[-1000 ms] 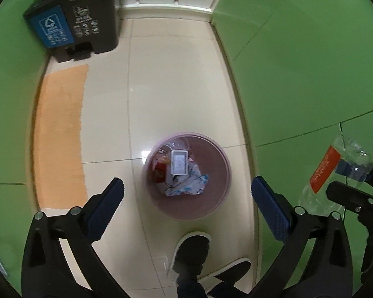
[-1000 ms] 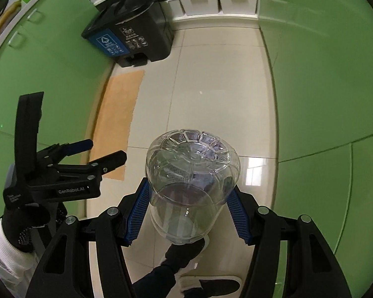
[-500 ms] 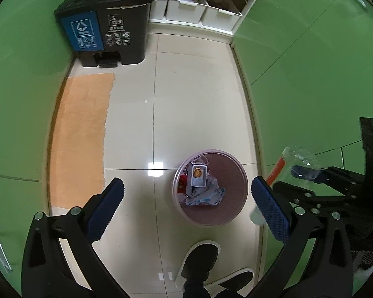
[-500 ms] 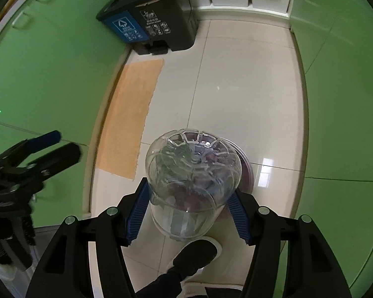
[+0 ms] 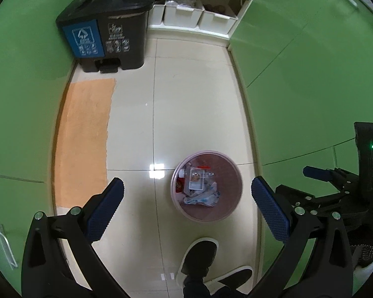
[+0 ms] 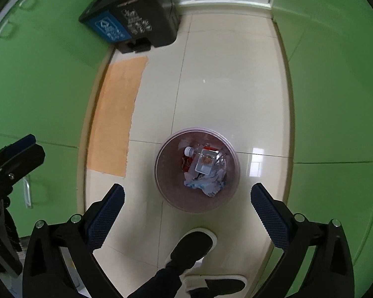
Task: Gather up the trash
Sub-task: 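Move both tools back over the counter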
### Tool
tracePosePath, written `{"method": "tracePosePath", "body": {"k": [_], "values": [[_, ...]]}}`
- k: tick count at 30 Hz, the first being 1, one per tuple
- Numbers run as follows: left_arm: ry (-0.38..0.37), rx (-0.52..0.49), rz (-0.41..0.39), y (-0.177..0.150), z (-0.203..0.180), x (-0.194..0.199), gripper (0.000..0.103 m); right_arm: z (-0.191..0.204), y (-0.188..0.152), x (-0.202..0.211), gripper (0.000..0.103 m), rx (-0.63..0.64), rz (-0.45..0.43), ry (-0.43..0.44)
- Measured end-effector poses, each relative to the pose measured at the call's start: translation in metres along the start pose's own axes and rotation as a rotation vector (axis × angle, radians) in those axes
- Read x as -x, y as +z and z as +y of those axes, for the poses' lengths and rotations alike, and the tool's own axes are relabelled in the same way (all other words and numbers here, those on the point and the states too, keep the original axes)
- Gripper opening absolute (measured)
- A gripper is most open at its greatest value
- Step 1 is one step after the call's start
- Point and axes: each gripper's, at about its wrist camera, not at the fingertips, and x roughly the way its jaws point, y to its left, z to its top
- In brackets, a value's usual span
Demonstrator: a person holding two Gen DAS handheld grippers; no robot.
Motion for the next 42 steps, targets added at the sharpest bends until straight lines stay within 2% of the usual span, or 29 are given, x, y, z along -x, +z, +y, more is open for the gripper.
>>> {"method": "tracePosePath", "body": {"k": [8, 15, 20, 24, 28, 34, 42], "values": [[-0.029, -0.06, -0.04, 0.027, -0.052, 0.103, 0.1, 0.0, -0.003, 0.137, 0.097, -0.054, -0.127, 0.013], [-0.035, -0.146, -0.121, 0.049, -0.109, 0.22, 0.1, 0.008, -0.024, 0.29, 0.097, -0.095, -0.281, 0.02], [-0.093, -0.232, -0.159, 0.066, -0.161, 0.296, 0.1, -0.002, -0.042, 0.388, 0.097, -0.146, -0.382, -0.006], [-0.16, -0.308, -0.195, 0.08, -0.212, 0.344, 0.1, -0.028, -0.066, 0.458, 0.097, -0.219, -0.478, -0.052], [-0.225, -0.406, -0.221, 0.089, -0.267, 0.371, 0.1, -0.063, -0.098, 0.511, 0.097, -0.328, -0.569, -0.119], [-0.335, -0.59, -0.23, 0.093, -0.36, 0.384, 0.1, -0.122, -0.164, 0.564, 0.097, -0.523, -0.664, -0.234], [-0.454, -0.807, -0.204, 0.067, -0.483, 0.38, 0.1, -0.197, -0.244, 0.612, 0.097, -0.733, -0.713, -0.384]]}}
